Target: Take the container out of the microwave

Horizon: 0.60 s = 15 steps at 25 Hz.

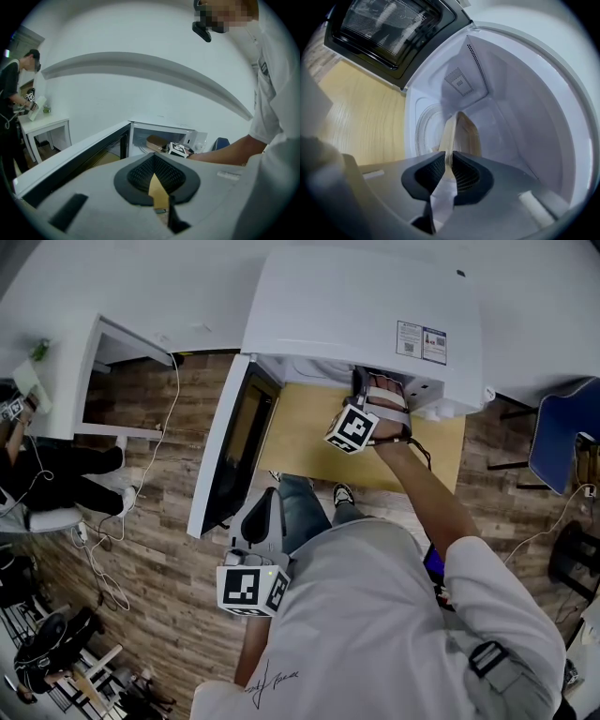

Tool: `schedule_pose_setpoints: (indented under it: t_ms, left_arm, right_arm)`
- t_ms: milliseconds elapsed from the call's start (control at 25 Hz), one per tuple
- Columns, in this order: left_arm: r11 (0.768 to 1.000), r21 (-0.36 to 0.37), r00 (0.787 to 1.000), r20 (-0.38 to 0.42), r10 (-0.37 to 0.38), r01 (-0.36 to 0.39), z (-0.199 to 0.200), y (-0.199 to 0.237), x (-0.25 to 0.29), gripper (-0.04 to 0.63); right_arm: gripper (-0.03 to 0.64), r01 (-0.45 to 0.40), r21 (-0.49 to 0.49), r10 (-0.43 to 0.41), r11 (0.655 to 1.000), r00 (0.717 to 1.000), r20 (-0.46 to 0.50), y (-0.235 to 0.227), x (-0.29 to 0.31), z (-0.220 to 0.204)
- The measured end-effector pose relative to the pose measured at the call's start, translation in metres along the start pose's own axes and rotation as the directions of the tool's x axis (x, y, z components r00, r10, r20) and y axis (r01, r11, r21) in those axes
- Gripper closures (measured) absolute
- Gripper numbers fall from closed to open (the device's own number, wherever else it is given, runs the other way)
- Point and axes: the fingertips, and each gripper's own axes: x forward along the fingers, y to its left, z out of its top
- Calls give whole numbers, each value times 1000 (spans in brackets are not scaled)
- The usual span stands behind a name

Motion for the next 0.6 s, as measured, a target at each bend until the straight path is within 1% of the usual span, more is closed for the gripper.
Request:
schedule_pose_setpoints:
  t_ms: [440, 600]
  left_arm:
    - [1000, -5, 1000, 21, 7, -7, 2, -3, -2, 595]
    - [1000, -19, 1000, 30, 1, -1, 2, -6, 0, 595]
  right_arm:
    - [558, -14, 18, 14, 1000, 1000, -12, -5, -7, -6]
    - [558, -26, 47, 26, 999, 1000, -5, -7, -11, -7]
